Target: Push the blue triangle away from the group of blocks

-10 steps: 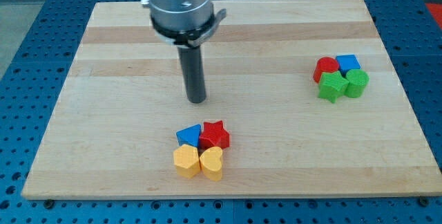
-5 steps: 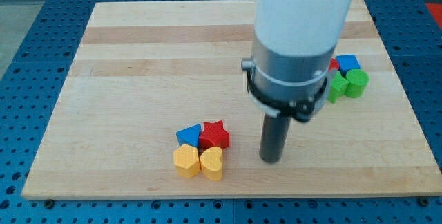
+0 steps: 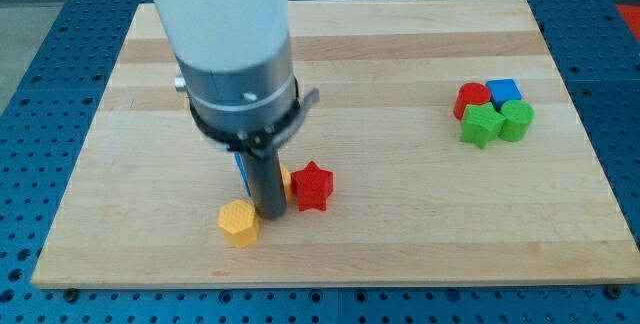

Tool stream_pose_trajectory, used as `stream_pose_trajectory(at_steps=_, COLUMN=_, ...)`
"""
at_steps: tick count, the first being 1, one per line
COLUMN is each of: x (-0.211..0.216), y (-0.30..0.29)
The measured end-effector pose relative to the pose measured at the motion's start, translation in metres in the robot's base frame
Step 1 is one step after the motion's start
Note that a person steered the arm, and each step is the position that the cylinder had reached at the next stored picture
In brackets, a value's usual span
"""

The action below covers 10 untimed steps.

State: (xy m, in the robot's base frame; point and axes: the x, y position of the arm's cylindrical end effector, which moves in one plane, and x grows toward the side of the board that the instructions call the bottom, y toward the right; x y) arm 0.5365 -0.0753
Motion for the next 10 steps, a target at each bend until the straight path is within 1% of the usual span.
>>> stream_pose_trajectory(at_steps=2, x=-0.034, y=-0.049)
stream_pose_trajectory(at_steps=3, x=-0.045, y=-0.062)
stream_pose_trajectory(at_steps=6, x=-0.107, y=-0.064)
stream_pose_trajectory(at_steps=7, x=-0.109, y=-0.063)
stream_pose_trajectory(at_steps=8, x=-0.094, y=-0.063)
stream_pose_trajectory(at_steps=9, x=-0.093, y=-0.062)
stream_pose_trajectory(at_steps=10, x=-0.100, y=-0.062)
